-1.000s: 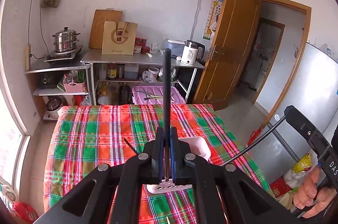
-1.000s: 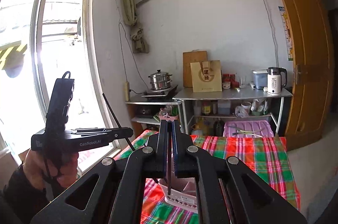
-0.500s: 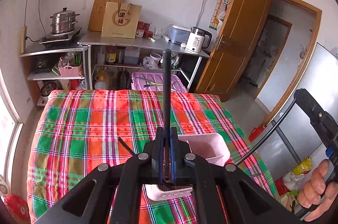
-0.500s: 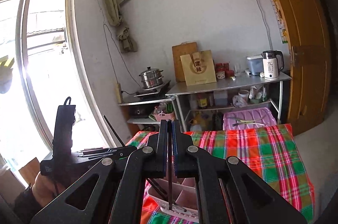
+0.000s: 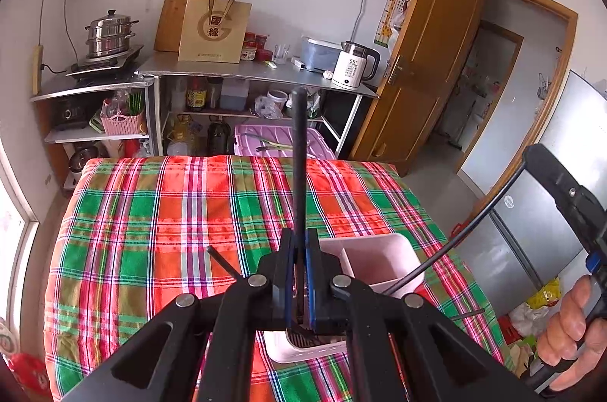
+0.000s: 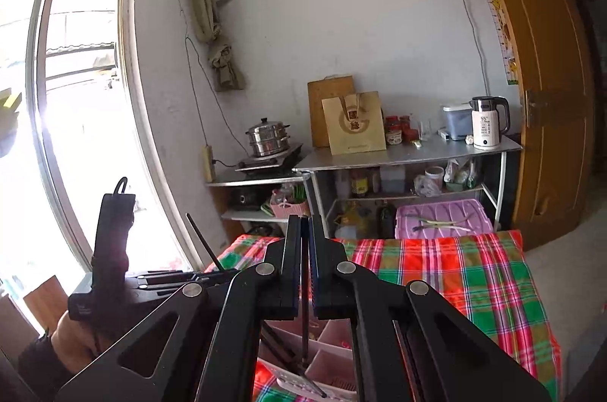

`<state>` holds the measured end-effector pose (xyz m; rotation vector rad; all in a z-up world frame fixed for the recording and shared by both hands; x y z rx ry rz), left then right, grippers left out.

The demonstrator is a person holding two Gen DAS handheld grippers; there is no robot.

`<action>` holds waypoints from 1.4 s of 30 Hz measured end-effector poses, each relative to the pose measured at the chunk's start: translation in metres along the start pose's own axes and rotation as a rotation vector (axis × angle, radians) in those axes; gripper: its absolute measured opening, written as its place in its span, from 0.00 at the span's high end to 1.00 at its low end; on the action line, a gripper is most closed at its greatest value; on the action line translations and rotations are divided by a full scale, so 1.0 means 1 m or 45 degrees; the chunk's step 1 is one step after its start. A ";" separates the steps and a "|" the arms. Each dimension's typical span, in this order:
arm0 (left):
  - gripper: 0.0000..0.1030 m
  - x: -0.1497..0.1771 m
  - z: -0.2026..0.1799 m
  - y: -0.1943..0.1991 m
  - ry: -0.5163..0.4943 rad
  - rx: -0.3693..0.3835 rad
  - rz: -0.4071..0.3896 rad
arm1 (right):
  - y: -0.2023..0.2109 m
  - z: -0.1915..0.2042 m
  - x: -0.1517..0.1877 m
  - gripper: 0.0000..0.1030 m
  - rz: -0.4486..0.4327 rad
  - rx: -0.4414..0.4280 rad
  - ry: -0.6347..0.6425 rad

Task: Organize utensils
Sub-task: 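Push a black chopstick down into the basket with the left gripper while the right gripper does likewise, then open both grippers and move them back down to the chopsticks on the tablecloth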

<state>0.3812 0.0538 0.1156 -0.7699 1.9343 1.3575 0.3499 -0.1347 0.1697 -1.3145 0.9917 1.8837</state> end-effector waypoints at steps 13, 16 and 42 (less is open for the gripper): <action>0.78 0.016 0.006 0.000 0.012 -0.028 0.011 | -0.019 -0.016 0.055 0.96 0.248 -0.028 -0.024; 0.71 0.015 0.004 0.013 0.015 -0.026 -0.019 | -0.007 -0.018 0.052 0.86 0.234 -0.015 -0.032; 0.68 0.157 -0.063 0.137 -0.109 0.064 -0.142 | 0.162 -0.041 0.125 0.85 0.195 0.086 -0.081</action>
Point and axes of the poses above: each gripper's, at about its wrist camera, not at the fingertips, and y roughly against the way its jaws point, z to its left, x to its underside, the point moved 4 cm from there along -y, roughly the way its jaws point, and after that the axes turned 3 degrees about -z, right-handed, at the moved point
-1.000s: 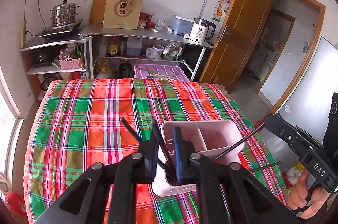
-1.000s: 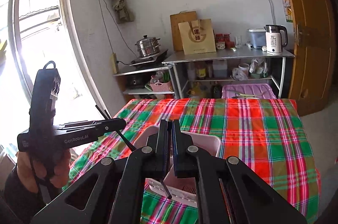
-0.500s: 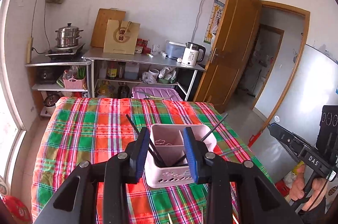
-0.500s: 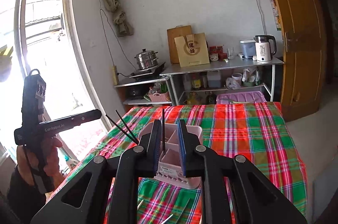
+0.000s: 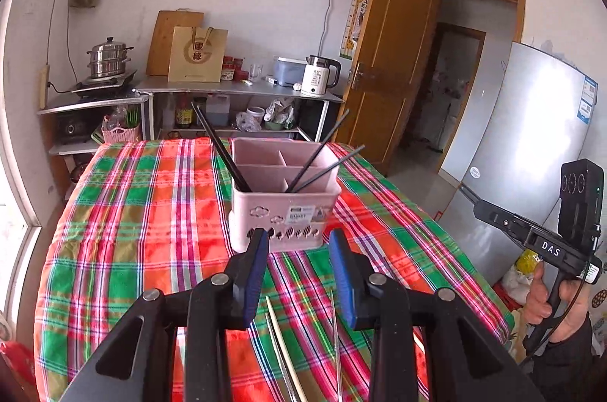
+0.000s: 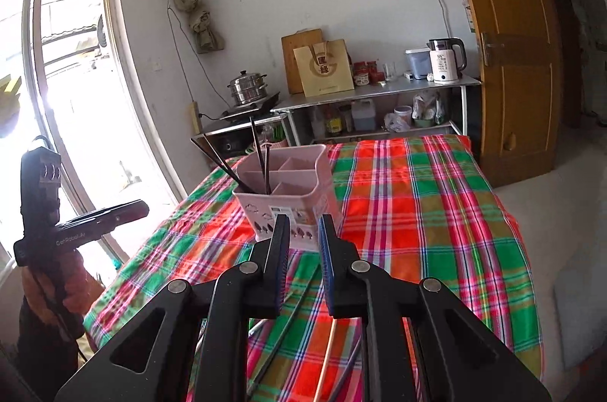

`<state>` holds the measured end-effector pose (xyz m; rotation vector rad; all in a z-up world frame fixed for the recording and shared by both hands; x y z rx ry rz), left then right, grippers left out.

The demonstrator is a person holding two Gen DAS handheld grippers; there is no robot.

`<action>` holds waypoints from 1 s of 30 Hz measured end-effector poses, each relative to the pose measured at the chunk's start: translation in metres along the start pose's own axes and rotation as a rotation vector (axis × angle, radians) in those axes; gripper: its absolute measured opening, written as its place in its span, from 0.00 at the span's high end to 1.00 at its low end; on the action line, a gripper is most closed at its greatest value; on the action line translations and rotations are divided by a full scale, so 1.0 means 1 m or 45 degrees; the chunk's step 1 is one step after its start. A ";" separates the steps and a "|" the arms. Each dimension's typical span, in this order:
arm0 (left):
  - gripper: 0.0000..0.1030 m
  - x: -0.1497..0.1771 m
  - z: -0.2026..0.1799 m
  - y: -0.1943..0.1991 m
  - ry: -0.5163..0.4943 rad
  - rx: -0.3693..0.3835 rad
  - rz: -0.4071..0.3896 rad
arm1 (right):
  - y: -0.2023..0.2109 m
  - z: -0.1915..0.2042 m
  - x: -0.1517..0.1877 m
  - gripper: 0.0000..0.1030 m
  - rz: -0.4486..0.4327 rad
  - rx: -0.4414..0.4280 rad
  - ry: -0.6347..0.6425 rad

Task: Organize utensils
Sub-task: 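Open both grippers and move them back down to the chopsticks on the tablecloth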

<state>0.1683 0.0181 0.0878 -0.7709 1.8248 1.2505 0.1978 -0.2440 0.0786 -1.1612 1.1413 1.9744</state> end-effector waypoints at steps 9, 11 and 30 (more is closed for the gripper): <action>0.68 0.039 -0.022 -0.033 0.002 0.057 0.151 | -0.009 -0.026 0.037 0.85 0.109 0.063 -0.055; 0.68 0.045 -0.027 -0.043 0.001 0.065 0.186 | -0.014 -0.030 0.042 0.85 0.132 0.077 -0.055; 0.68 0.072 -0.051 -0.178 -0.024 0.062 0.536 | -0.093 -0.070 0.092 0.85 0.418 0.188 -0.077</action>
Point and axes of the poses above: each gripper's, at about its wrist camera, not at the fingertips, and y roughly against the way its jaws point, z to its left, x to its underside, the point moved 4 cm from there along -y, roughly the way its jaws point, and after that the axes turned 3 degrees about -z, right-handed, at the moved point
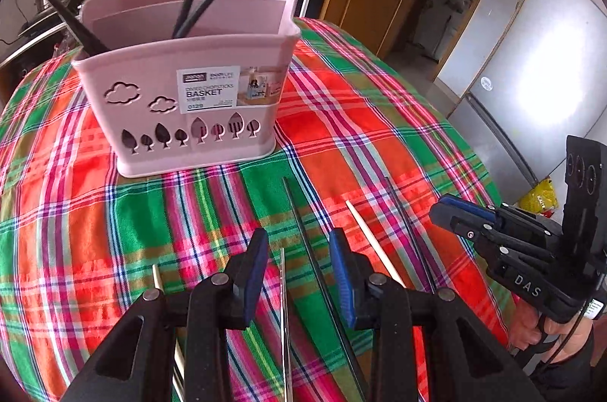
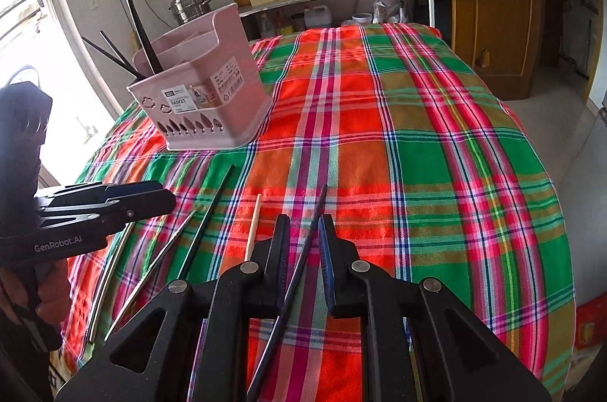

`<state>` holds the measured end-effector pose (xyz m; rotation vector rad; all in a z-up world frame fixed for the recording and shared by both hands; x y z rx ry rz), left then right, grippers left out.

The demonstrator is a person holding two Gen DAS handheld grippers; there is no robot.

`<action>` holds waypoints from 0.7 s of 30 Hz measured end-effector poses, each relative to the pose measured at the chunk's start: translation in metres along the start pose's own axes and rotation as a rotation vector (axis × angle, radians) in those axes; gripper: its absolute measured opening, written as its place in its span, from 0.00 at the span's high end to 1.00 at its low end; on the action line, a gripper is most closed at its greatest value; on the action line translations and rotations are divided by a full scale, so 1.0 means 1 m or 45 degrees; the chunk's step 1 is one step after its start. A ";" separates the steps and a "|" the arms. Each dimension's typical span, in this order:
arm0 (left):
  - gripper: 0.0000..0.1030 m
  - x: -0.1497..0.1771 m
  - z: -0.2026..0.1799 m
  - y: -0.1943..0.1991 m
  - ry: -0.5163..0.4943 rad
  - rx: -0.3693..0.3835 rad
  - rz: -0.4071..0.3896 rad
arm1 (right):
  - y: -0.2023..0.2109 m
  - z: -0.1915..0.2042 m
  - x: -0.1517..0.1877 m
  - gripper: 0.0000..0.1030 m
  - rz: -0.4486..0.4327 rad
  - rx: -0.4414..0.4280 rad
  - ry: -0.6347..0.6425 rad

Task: Organize utensils
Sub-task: 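Open both grippers and move them back down to the chopsticks on the tablecloth, then close the left gripper on a black chopstick while the right gripper grasps one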

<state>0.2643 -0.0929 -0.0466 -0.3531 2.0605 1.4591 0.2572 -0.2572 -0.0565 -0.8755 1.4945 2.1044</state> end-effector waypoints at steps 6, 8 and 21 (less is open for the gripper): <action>0.68 -0.009 0.001 -0.030 0.008 -0.014 0.059 | -0.017 -0.002 0.000 0.85 0.040 0.019 0.005; 0.68 -0.010 0.001 -0.037 0.010 -0.025 0.075 | -0.022 -0.003 0.000 0.85 0.052 0.025 0.004; 0.68 -0.013 -0.019 -0.056 -0.151 -0.161 0.045 | -0.043 0.003 -0.002 0.86 0.090 0.088 0.068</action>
Point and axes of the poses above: each gripper's, at about its wrist camera, not at the fingertips, and y roughly against the way its jaws point, z to its left, x to its underside, the point moved 4 cm from there along -y, roughly the way its jaws point, and after that the axes turned 3 degrees about -z, right-handed, at the moved point
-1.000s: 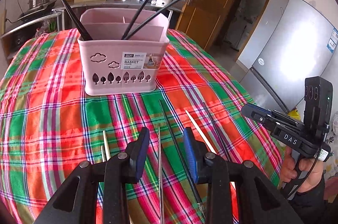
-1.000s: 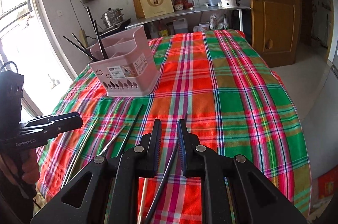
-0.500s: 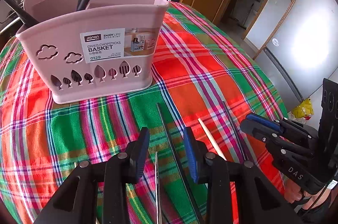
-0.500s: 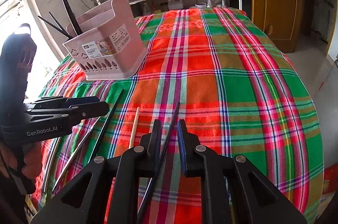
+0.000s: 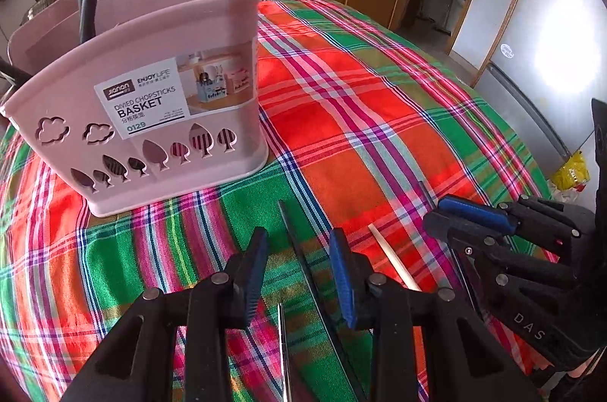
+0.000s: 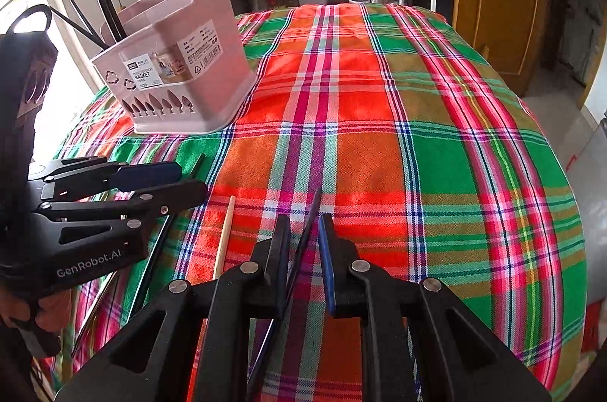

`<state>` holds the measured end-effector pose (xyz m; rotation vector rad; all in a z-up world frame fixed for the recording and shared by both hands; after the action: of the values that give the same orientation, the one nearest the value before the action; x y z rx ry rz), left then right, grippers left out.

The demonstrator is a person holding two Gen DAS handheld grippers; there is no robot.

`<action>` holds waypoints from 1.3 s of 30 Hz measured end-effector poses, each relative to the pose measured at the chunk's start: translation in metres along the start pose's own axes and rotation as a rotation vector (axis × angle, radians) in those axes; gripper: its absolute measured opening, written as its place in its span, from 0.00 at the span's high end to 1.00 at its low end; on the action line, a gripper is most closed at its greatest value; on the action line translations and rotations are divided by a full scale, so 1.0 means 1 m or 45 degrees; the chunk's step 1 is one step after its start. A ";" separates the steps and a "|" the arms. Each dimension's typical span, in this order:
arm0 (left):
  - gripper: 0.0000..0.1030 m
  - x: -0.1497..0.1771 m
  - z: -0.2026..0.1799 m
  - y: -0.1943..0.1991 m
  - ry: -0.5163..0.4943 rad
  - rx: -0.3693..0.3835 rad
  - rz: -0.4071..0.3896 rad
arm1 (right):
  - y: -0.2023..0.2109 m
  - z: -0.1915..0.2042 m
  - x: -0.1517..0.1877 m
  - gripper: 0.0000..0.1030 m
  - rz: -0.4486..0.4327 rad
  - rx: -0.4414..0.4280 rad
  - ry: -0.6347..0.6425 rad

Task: Organize utensils
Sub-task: 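Close the left gripper on a black chopstick while the right gripper grasps one, then lift the held chopsticks with both grippers and carry them over the pink basket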

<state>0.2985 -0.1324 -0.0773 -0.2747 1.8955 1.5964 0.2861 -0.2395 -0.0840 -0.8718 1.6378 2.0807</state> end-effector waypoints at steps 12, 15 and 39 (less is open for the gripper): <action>0.96 -0.004 -0.007 0.002 0.023 0.060 0.022 | 0.002 -0.005 -0.005 0.96 0.000 -0.019 -0.018; 0.96 -0.005 -0.004 0.015 0.051 0.092 -0.007 | 0.011 -0.004 -0.011 0.96 -0.032 -0.035 -0.016; 0.96 -0.050 0.017 0.193 0.081 0.176 -0.453 | 0.160 0.010 -0.074 0.96 -0.487 -0.063 0.020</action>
<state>0.2394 -0.0812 0.1071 -0.5732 1.8696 1.2285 0.2413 -0.2659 0.0847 -1.1206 1.3070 1.8567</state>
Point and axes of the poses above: each gripper's, at about its wrist camera, not at the fingertips, and y roughly against the way its jaws point, z to its left, x to its underside, the point moved 4 cm from there along -y, roughly the way its jaws point, and after that the axes turned 3 degrees about -z, right-handed, at the moved point
